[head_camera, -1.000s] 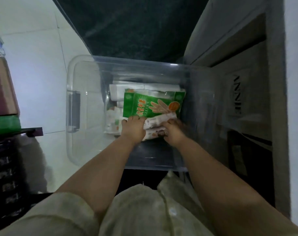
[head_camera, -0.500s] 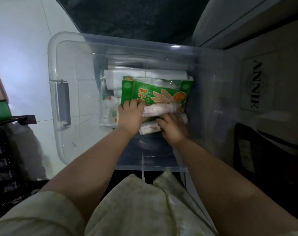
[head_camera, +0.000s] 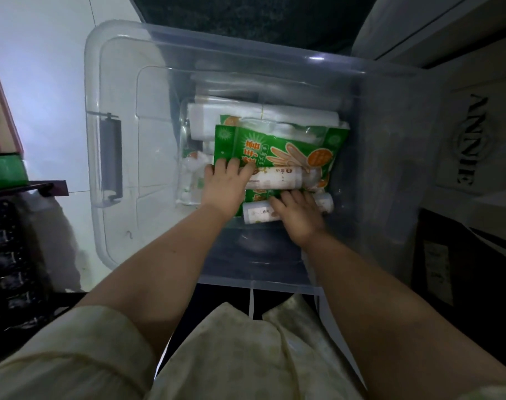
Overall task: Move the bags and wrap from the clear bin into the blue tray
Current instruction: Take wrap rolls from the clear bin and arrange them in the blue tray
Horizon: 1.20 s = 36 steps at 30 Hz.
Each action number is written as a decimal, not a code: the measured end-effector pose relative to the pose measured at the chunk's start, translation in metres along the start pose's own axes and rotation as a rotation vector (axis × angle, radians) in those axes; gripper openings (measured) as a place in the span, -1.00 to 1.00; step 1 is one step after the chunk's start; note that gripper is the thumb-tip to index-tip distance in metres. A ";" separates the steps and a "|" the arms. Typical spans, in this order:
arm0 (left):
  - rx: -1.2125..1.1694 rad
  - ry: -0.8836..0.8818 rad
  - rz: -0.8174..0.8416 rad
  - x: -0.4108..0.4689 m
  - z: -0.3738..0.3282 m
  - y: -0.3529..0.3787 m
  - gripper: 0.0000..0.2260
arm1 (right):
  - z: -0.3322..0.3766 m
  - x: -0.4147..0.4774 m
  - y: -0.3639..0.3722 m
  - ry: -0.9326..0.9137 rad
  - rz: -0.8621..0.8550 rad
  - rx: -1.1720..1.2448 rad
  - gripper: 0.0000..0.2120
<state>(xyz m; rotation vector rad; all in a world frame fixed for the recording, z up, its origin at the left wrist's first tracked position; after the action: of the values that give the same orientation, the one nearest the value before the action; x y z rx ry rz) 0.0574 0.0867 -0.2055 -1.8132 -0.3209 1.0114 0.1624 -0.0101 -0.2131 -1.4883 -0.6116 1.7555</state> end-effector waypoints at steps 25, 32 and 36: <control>-0.120 0.425 -0.545 -0.137 -0.069 -0.355 -0.52 | 0.059 -0.242 -0.266 0.550 -0.782 0.217 -0.45; -0.098 0.853 -0.522 -0.215 -0.184 -0.372 -0.51 | 0.079 -0.382 -0.214 0.897 -0.889 0.254 -0.42; -0.086 1.080 -0.503 -0.278 -0.270 -0.366 -0.54 | 0.091 -0.485 -0.180 1.110 -0.992 0.220 -0.36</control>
<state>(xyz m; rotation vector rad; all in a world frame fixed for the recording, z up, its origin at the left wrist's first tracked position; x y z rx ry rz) 0.1696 -0.0831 0.2875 -1.9437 -0.1208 -0.3755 0.1405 -0.2715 0.2425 -1.3603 -0.3927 0.1396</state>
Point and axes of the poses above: each hand's wrist, its own x-axis towards the middle knuckle, its own y-axis out of the palm, z = x × y, the point moved 8 cm from there along x, towards the middle knuckle, and after that the axes turned 7 degrees about y, right-handed, at the moved point
